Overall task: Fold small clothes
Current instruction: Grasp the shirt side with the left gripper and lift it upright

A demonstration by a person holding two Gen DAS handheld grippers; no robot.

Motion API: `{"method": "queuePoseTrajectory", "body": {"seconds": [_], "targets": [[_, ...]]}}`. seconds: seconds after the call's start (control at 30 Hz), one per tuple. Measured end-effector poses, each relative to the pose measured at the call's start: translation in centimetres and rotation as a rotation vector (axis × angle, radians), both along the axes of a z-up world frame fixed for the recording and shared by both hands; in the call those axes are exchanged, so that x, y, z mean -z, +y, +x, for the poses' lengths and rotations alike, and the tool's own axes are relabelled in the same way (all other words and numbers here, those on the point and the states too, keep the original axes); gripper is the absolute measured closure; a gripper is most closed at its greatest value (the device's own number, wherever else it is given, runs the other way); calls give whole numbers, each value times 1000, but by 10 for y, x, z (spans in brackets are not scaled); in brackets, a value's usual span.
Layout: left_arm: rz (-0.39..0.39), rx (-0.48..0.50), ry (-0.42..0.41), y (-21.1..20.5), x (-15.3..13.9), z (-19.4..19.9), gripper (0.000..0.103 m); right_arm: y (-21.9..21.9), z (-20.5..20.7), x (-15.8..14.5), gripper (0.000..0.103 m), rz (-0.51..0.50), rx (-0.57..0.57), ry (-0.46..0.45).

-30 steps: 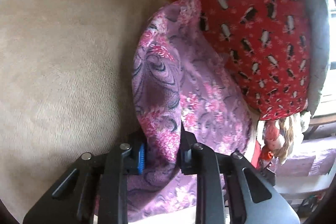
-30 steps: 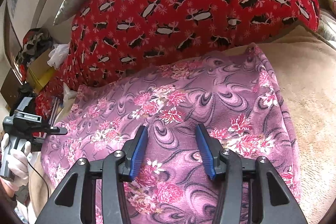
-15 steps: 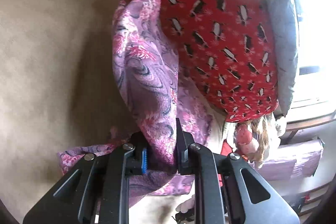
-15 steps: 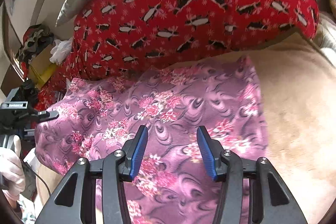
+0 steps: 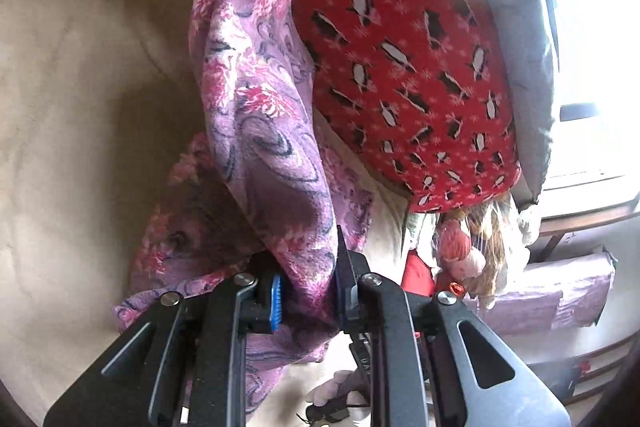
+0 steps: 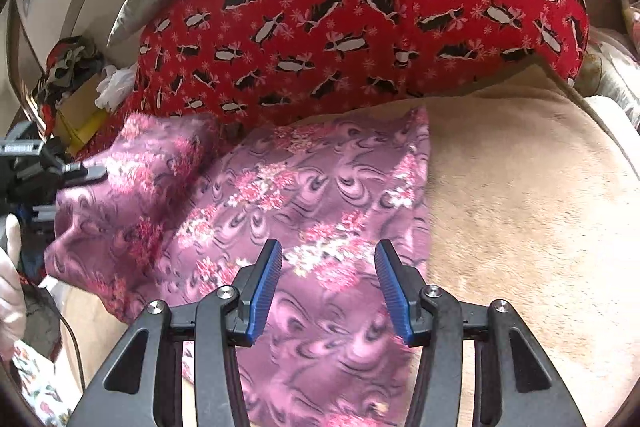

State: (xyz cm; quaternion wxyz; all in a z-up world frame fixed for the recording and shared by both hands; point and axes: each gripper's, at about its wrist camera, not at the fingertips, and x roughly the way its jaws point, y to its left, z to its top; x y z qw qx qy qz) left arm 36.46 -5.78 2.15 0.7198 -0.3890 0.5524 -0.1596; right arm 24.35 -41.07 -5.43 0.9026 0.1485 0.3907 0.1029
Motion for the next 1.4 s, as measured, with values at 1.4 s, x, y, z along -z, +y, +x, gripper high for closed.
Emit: {"method": "queuePoseTrajectory", "body": {"seconds": [1.4], "targets": [[120, 239, 80, -128, 49, 8, 79, -37, -19, 43, 49, 146, 40, -14]]}}
